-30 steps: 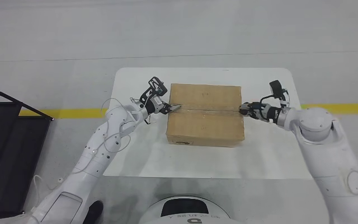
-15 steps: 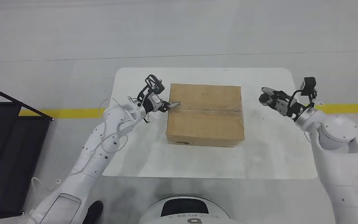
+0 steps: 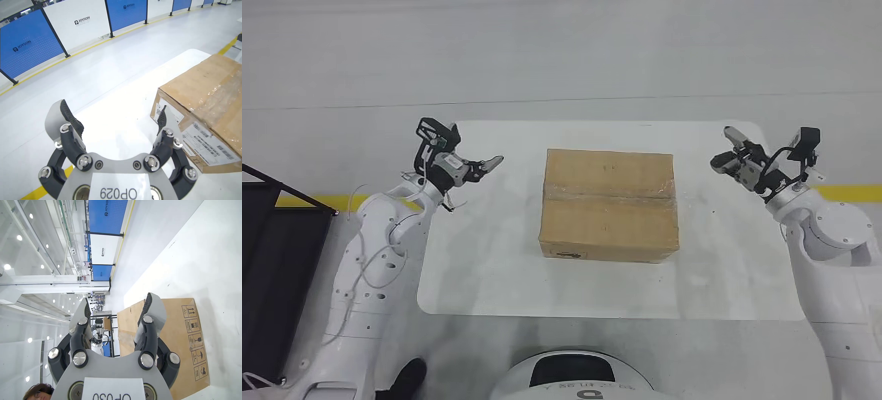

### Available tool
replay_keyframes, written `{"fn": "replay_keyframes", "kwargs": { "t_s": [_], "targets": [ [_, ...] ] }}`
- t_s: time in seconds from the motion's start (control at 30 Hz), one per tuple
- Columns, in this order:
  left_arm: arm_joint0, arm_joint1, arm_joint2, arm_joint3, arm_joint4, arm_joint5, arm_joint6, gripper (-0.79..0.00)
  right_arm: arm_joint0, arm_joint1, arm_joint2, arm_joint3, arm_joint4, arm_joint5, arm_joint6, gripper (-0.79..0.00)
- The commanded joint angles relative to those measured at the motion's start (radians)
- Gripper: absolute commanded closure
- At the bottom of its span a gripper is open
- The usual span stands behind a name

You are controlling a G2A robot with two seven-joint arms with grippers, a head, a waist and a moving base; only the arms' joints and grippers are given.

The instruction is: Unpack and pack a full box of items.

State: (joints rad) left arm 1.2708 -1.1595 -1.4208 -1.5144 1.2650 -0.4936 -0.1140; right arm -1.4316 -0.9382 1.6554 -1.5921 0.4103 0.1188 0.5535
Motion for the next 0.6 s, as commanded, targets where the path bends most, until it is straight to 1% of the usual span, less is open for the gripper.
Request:
{"fn": "replay_keyframes", "kwargs": {
  "t_s": [0.0, 0.07, 0.17, 0.27, 0.57],
  "targets": [
    [0.0, 0.0, 0.0, 0.0, 0.0, 0.0, 0.0, -0.784, 0.0, 0.0, 0.0, 0.0, 0.0, 0.0, 0.0, -0.636],
    [0.0, 0.0, 0.001, 0.0, 0.0, 0.0, 0.001, -0.784, 0.0, 0.0, 0.0, 0.0, 0.0, 0.0, 0.0, -0.716],
    [0.0, 0.0, 0.001, 0.0, 0.0, 0.0, 0.001, -0.784, 0.0, 0.0, 0.0, 0.0, 0.0, 0.0, 0.0, -0.771],
    [0.0, 0.0, 0.001, 0.0, 0.0, 0.0, 0.001, -0.785, 0.0, 0.0, 0.0, 0.0, 0.0, 0.0, 0.0, -0.784],
    [0.0, 0.0, 0.001, 0.0, 0.0, 0.0, 0.001, -0.784, 0.0, 0.0, 0.0, 0.0, 0.0, 0.0, 0.0, -0.784]
  ]
}}
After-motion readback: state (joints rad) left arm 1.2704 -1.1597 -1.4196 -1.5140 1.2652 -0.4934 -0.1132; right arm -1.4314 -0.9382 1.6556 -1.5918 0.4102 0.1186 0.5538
